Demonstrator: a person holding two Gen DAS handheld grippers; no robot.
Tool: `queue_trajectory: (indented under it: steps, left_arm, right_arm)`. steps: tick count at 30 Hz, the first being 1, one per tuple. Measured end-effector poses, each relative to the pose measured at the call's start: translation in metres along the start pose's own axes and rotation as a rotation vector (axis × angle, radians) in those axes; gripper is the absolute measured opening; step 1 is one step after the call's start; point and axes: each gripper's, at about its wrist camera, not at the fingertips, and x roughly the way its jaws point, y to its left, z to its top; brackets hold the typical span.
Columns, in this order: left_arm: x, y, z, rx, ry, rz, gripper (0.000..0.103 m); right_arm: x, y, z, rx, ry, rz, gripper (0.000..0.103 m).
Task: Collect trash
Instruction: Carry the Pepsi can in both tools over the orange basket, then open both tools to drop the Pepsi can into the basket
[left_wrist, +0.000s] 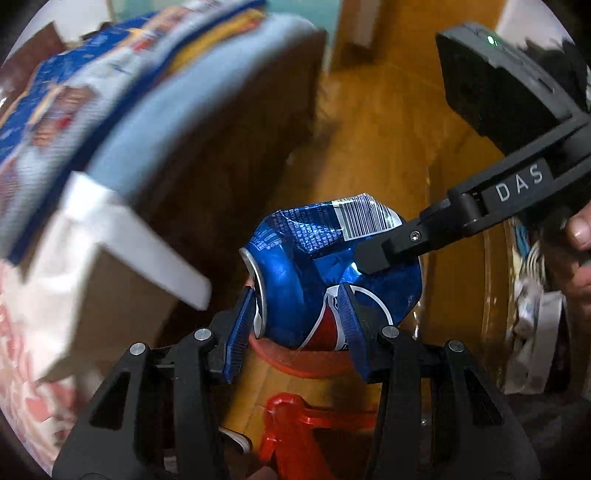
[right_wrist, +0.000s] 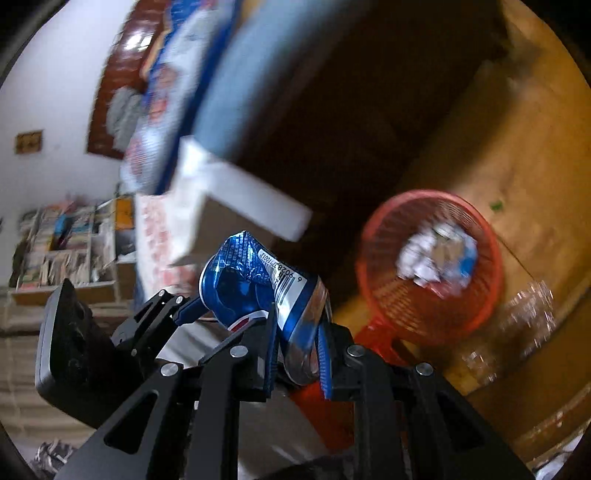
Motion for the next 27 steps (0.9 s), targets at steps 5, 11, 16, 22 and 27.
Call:
queue_trajectory:
  steps: [5,11,16,22,27]
  left_arm:
    - [0.055,-0.025,-0.006,0.057,0.088,-0.012,0.047]
    - [0.107,-0.034,-0.014,0.057,0.15,-0.039,0.047]
    - [0.148,-0.043,-0.026,0.08,0.216,-0.005,0.047]
    - [0.184,-0.021,-0.037,0.027,0.288,0.066,0.047]
    - [0.195,-0.006,-0.038,-0.019,0.307,0.082,0.047]
  right_arm:
    - [0.03,-0.057,-0.007,0.1,0.029,-0.035,0.019]
    - [0.067,-0.09,-0.007,0.164,0.041,-0.082,0.019]
    - [0.099,-0.122,-0.004,0.212,0.051,-0.121,0.019]
    - [0.125,-0.159,0.008,0.248,0.021,-0.167,0.019]
    - [0.146,-0.183,0.019,0.296,0.015,-0.183,0.019]
